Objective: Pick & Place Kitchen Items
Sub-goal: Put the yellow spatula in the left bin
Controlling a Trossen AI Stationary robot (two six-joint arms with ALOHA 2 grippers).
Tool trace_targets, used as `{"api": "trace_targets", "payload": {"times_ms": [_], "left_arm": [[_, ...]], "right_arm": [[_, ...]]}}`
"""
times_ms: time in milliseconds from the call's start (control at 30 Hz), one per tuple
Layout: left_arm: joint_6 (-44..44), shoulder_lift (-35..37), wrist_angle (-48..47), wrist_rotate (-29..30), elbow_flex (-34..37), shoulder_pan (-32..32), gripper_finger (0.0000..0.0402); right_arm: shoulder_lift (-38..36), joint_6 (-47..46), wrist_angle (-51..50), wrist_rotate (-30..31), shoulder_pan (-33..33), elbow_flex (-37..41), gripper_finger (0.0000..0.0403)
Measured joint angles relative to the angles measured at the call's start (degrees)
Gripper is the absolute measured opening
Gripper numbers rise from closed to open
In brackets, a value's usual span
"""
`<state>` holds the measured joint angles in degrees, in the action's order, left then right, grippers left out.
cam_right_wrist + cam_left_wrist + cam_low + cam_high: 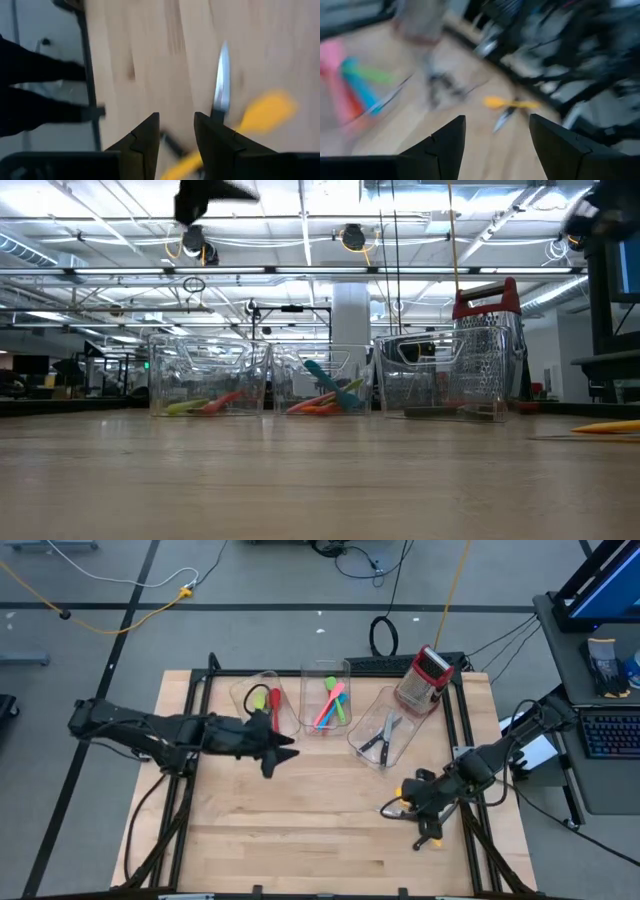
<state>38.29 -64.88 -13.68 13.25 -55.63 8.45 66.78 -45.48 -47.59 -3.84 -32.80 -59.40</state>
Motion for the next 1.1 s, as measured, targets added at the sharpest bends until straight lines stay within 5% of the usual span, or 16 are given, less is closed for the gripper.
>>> {"api": "trace_targets", "payload": {"times_ms": [233,567,1100], "left_arm": [[-9.7,-0.3,15.6,0.5,-0.1,5.6,0.0225],[-16.6,-0.4,18.2,0.5,0.4,10.4,0.0225],[-11.3,-0.4,24.4,-0.1,7.9,9.9,0.0225]], "right_arm": [[0.0,-12.2,-9.8,-8.5,-0.1,0.0,0.0116],[0.0,-20.5,-10.5,-10.0,-0.9,4.1,0.0130],[0.0,-29.9,2.4,-12.6,-2.0,12.6,0.0198]]}}
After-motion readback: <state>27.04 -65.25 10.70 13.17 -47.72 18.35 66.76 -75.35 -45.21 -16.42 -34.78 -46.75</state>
